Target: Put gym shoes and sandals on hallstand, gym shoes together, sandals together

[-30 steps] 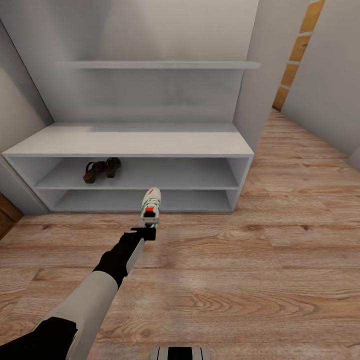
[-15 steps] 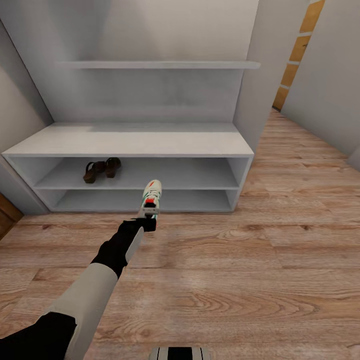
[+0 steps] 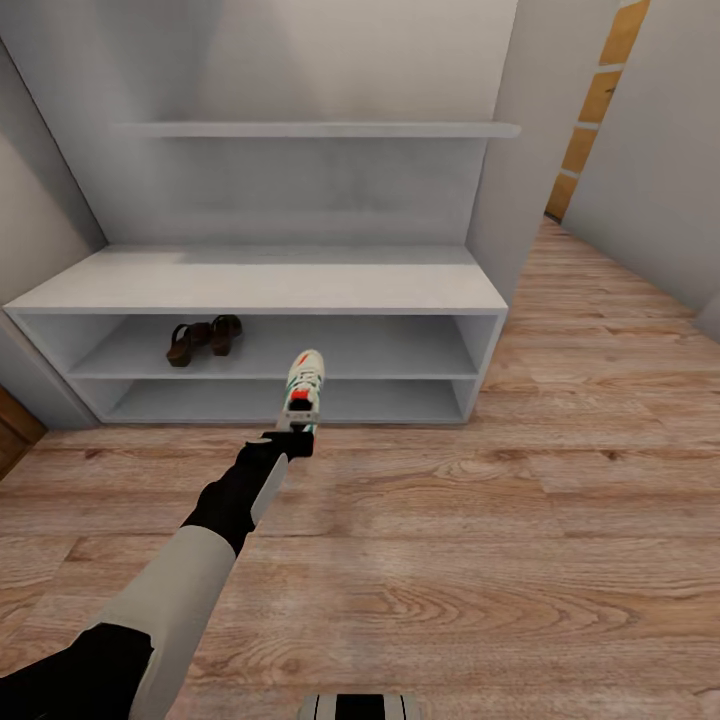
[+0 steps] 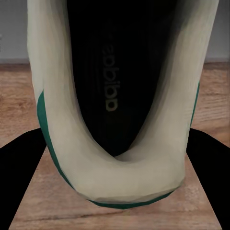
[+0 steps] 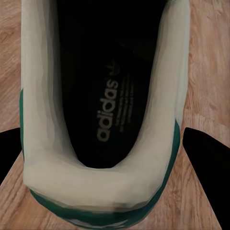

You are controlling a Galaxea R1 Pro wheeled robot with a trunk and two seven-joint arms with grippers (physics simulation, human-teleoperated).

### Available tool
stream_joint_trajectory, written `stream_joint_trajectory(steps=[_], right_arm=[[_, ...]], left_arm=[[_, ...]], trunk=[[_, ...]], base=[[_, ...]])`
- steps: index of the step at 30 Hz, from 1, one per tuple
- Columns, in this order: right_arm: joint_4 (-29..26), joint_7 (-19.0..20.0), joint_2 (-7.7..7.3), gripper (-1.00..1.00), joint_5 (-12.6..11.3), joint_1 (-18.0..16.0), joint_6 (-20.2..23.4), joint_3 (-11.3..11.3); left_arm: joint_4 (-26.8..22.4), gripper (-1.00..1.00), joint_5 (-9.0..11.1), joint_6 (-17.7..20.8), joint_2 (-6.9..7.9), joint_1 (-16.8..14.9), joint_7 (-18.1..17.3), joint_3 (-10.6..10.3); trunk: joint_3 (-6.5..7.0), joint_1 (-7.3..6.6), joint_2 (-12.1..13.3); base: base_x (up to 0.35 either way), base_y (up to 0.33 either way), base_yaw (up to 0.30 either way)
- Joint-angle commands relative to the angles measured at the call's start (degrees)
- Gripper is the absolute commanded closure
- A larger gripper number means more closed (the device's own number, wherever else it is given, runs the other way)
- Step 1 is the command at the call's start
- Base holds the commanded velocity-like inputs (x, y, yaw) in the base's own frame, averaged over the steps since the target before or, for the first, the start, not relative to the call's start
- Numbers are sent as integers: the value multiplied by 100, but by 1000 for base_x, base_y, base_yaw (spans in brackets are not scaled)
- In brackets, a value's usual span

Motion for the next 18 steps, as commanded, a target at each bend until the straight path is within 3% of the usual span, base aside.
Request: stream_joint_trajectory(steps=[1, 8, 18], right_arm=[[-5, 0, 0, 100, 27, -5, 31, -1], [-2, -3, 0, 100, 27, -5, 33, -1], [-2, -3, 0, 100, 27, -5, 30, -1]], left_arm=[[-10, 100, 59, -22, 4, -2, 53, -20], [-14, 100, 54, -133, 6, -2, 58, -18], [-6, 100, 62, -135, 6, -2, 58, -27]], trunk=[[-5, -1, -2], [-5, -1, -2], [-5, -1, -2]], base=[[0, 0, 0], [33, 0, 0], [313, 0, 0]])
